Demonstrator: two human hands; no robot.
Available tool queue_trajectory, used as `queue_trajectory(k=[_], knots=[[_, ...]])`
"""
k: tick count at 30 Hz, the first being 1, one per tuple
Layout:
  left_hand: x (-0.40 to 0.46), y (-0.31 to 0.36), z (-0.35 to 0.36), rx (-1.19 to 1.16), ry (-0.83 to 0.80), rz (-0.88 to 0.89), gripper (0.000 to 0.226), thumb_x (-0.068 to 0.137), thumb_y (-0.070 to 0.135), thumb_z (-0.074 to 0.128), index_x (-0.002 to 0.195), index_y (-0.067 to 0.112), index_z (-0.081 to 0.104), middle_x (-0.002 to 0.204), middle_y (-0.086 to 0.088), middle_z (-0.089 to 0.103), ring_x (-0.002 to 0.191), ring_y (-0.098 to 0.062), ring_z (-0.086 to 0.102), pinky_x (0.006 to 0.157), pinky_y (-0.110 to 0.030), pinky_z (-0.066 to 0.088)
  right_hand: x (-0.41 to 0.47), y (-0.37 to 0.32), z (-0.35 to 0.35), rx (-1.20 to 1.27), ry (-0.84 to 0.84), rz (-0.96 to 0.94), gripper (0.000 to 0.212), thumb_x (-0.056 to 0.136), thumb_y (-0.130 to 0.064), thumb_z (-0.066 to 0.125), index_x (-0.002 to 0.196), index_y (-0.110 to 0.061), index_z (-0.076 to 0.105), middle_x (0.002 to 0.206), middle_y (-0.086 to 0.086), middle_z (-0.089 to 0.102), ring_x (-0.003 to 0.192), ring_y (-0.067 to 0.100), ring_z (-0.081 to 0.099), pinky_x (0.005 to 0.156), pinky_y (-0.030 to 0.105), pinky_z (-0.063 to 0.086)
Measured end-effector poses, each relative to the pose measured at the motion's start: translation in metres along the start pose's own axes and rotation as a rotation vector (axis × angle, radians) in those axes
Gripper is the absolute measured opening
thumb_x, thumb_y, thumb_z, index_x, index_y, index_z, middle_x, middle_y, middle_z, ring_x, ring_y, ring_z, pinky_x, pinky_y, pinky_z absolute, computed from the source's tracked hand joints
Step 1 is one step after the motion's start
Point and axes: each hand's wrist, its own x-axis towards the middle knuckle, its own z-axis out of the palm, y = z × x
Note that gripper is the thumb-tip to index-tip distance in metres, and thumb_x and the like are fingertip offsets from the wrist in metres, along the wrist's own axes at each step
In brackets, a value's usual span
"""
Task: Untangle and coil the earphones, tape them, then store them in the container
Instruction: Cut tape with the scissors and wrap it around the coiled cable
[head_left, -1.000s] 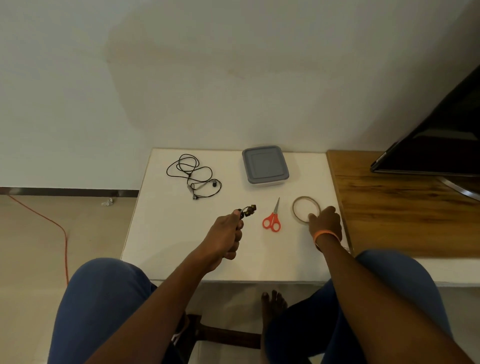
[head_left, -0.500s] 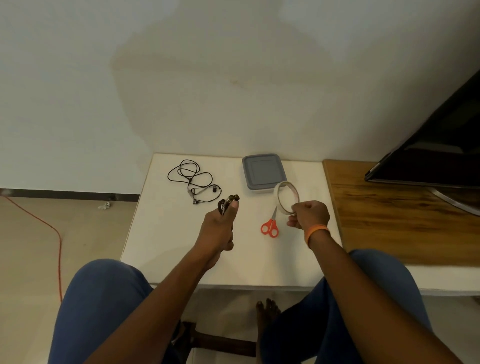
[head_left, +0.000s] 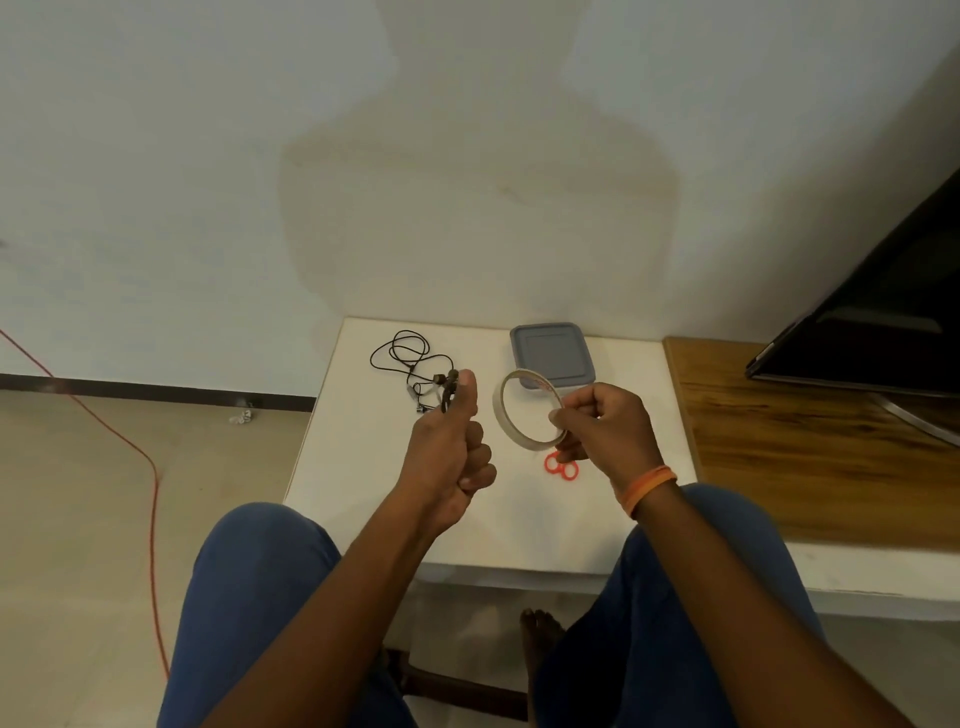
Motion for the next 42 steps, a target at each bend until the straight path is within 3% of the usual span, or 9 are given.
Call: queue_trajectory(k=[6, 11, 14, 19, 24, 29, 32, 36, 42], knots=[[-0.01, -0.002, 0.001, 0.067, -0.184, 0.016, 0.023, 0.089, 0.025, 0.067, 0.076, 0.013, 0.052, 0.055, 0.005, 0.02, 0.041, -0.008, 0.016, 0.04, -0.019, 0.018, -0.007, -0.007, 0.01, 0.192, -0.145, 0.144, 0.003, 0.086, -0.007, 0.067, 0.089, -0.007, 0.067, 0.077, 0.011, 0.066, 0.055, 0.023, 0.066, 0.052, 0.027, 0.055], [-0.007, -0.003, -0.001, 0.063, -0.125, 0.08, 0.027, 0.092, 0.015, 0.066, 0.07, 0.014, 0.05, 0.051, 0.004, 0.025, 0.038, -0.008, 0.02, 0.038, -0.018, 0.022, -0.008, -0.004, 0.01, 0.157, -0.162, 0.148, 0.009, 0.089, -0.014, 0.065, 0.098, -0.012, 0.065, 0.089, 0.008, 0.069, 0.068, 0.021, 0.07, 0.056, 0.026, 0.056], [-0.003, 0.0, -0.004, -0.015, -0.072, 0.063, 0.024, 0.093, 0.014, 0.064, 0.075, 0.013, 0.049, 0.049, 0.007, 0.022, 0.038, -0.007, 0.017, 0.038, -0.019, 0.018, -0.011, 0.001, 0.003, -0.174, 0.0, -0.234, 0.024, 0.089, -0.009, 0.063, 0.108, -0.024, 0.061, 0.104, -0.005, 0.067, 0.09, 0.007, 0.065, 0.068, 0.016, 0.055], [0.0, 0.002, -0.005, -0.057, -0.042, 0.016, 0.014, 0.093, 0.015, 0.064, 0.083, 0.009, 0.056, 0.047, 0.008, 0.025, 0.039, -0.007, 0.017, 0.04, -0.021, 0.015, -0.033, 0.004, -0.002, -0.37, -0.148, -0.84, 0.042, 0.078, -0.012, 0.075, 0.118, -0.019, 0.063, 0.115, -0.004, 0.063, 0.099, 0.003, 0.06, 0.077, 0.009, 0.05], [-0.004, -0.002, -0.002, -0.083, -0.012, -0.045, 0.025, 0.093, 0.014, 0.064, 0.07, 0.012, 0.055, 0.047, 0.006, 0.026, 0.038, -0.007, 0.019, 0.045, -0.025, 0.012, -0.031, 0.015, 0.014, -0.595, -0.087, -1.011, 0.036, 0.074, -0.015, 0.081, 0.108, -0.01, 0.071, 0.099, 0.009, 0.069, 0.087, 0.019, 0.064, 0.075, 0.026, 0.054], [-0.004, -0.004, -0.001, -0.035, 0.018, -0.09, 0.023, 0.094, 0.013, 0.064, 0.072, 0.01, 0.055, 0.042, 0.007, 0.031, 0.034, -0.005, 0.021, 0.039, -0.02, 0.014, -0.022, 0.018, 0.011, -0.548, -0.094, -1.075, 0.016, 0.08, -0.015, 0.07, 0.09, -0.004, 0.075, 0.083, 0.011, 0.073, 0.07, 0.021, 0.07, 0.067, 0.028, 0.058], [-0.002, -0.007, -0.001, -0.005, 0.023, -0.119, 0.027, 0.093, 0.013, 0.064, 0.069, 0.011, 0.053, 0.042, 0.007, 0.029, 0.034, -0.005, 0.021, 0.037, -0.019, 0.015, -0.022, 0.018, 0.008, -0.517, -0.128, -1.042, 0.031, 0.093, -0.029, 0.057, 0.087, -0.005, 0.075, 0.079, 0.009, 0.073, 0.067, 0.018, 0.069, 0.066, 0.026, 0.057], [0.001, -0.011, -0.004, 0.033, 0.025, -0.112, 0.032, 0.092, 0.011, 0.066, 0.062, 0.012, 0.053, 0.048, 0.003, 0.026, 0.036, -0.007, 0.02, 0.037, -0.018, 0.016, -0.025, 0.021, 0.011, -0.539, -0.141, -0.943, 0.006, 0.084, -0.015, 0.069, 0.088, -0.011, 0.071, 0.086, 0.002, 0.068, 0.077, 0.01, 0.06, 0.07, 0.021, 0.051], [0.005, -0.013, -0.011, 0.255, -0.014, -0.097, 0.029, 0.087, 0.011, 0.071, 0.065, 0.011, 0.052, 0.054, -0.001, 0.029, 0.042, -0.01, 0.021, 0.04, -0.021, 0.016, -0.028, 0.021, 0.015, -0.35, -0.165, -0.768, 0.006, 0.086, -0.017, 0.066, 0.089, -0.013, 0.071, 0.096, -0.001, 0.064, 0.091, 0.006, 0.06, 0.08, 0.013, 0.047]])
